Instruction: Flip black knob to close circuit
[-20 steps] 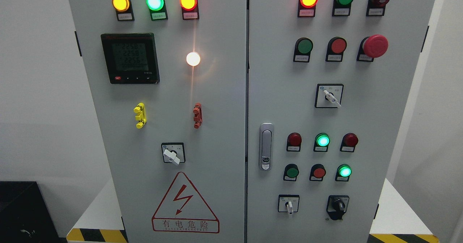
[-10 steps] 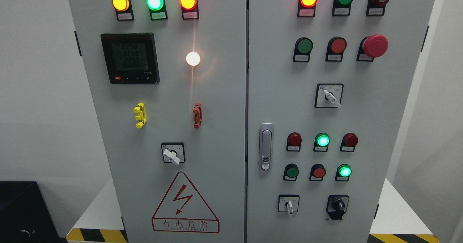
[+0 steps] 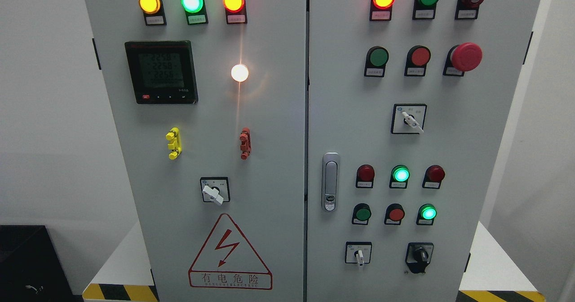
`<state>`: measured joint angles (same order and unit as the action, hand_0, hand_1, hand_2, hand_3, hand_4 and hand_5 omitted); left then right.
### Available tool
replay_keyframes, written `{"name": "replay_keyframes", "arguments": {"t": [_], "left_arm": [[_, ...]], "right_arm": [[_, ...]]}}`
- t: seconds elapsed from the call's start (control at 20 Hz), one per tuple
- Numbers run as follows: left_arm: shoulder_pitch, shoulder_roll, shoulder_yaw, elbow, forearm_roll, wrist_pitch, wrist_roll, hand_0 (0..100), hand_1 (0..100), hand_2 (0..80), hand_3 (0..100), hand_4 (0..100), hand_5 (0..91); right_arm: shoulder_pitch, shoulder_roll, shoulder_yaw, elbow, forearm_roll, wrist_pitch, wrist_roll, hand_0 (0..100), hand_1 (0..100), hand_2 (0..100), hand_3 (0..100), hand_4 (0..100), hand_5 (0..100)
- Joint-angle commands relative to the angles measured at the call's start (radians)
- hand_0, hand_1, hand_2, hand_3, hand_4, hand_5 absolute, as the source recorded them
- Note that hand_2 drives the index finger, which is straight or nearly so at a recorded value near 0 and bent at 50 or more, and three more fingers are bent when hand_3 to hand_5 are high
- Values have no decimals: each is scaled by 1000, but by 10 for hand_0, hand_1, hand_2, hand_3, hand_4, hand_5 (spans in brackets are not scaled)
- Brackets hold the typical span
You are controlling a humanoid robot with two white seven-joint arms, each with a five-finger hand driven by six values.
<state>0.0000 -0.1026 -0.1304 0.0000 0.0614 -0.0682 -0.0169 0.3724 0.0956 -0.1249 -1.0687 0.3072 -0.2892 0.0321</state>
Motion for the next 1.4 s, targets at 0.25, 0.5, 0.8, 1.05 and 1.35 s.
{"name": "replay_keyframes", "arguments": {"t": [0.25,0.5,0.8,1.05,1.35], "left_arm": [[21,0,0,-23,0,-1,0,120,556,0,0,0,0],[21,0,0,-23,0,-1,0,120,556,0,0,0,0],[21,0,0,-23,0,-1,0,120,556,0,0,0,0],[21,0,0,-23,0,-1,0,120,556,0,0,0,0],[21,1,0,-23,0,-1,0,120,556,0,0,0,0]], "right_arm": [[49,6,-7,-465,190,13,-76,0,38,824,981,869,888],[51,6,-10,-554,231,50,-97,0,30,834,986,879,940],[46,4,-18,-661,312,113,-94,0,25,833,988,888,978],[31,4,-16,-735,395,163,-81,0,22,838,988,895,991],[-1,7,-13,-812,527,209,-57,0,18,843,994,899,995]]}}
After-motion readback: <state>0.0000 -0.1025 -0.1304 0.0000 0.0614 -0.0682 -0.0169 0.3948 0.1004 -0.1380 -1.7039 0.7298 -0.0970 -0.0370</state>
